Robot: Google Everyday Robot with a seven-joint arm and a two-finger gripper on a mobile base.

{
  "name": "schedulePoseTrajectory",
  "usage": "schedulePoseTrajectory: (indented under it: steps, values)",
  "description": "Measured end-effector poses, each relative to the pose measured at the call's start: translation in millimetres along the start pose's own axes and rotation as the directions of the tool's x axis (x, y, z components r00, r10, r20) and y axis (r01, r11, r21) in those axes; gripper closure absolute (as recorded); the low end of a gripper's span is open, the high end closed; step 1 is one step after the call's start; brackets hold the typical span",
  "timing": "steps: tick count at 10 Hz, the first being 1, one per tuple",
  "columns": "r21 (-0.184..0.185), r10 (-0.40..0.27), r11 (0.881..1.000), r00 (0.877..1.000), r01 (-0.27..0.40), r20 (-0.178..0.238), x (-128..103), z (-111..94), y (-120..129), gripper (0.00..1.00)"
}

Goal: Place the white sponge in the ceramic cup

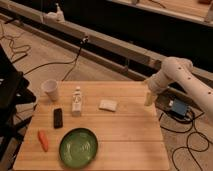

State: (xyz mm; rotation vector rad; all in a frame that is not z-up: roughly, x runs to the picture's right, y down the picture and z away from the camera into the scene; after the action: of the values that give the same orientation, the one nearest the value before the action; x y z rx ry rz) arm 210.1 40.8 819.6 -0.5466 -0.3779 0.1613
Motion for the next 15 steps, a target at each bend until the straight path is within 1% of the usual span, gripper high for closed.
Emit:
schedulePoseTrajectory:
  steps: [1, 2, 3, 4, 8, 9, 10, 11, 13, 14, 15]
  values:
    - [-0.035, 0.005, 0.999, 0.998, -0.003, 0.067, -26.0, 16.7, 0.0, 0.20]
    - [-0.080, 0.002, 0.997, 0.991, 0.009, 0.137, -56.5, 34.3, 4.6, 0.20]
    - [-0.098, -0.004, 0.995, 0.986, 0.021, 0.166, -69.5, 40.1, 8.2, 0.20]
    - [-0.102, -0.007, 0.994, 0.985, 0.025, 0.171, -71.5, 41.0, 9.2, 0.20]
    - [-0.101, -0.008, 0.995, 0.985, 0.026, 0.171, -71.0, 40.7, 9.1, 0.20]
    - [-0.097, -0.009, 0.995, 0.986, 0.025, 0.165, -68.9, 41.4, 8.4, 0.20]
    - [-0.077, -0.004, 0.997, 0.988, 0.016, 0.154, -65.7, 42.8, 3.8, 0.20]
    - [-0.044, -0.006, 0.999, 0.990, 0.013, 0.139, -66.8, 50.5, -4.1, 0.20]
    - [-0.005, -0.016, 1.000, 0.990, 0.017, 0.141, -76.8, 69.1, -11.5, 0.20]
    - [0.001, -0.018, 1.000, 0.990, 0.018, 0.142, -80.2, 80.5, -11.2, 0.20]
    - [-0.014, -0.021, 1.000, 0.990, 0.023, 0.141, -83.9, 98.8, -6.4, 0.20]
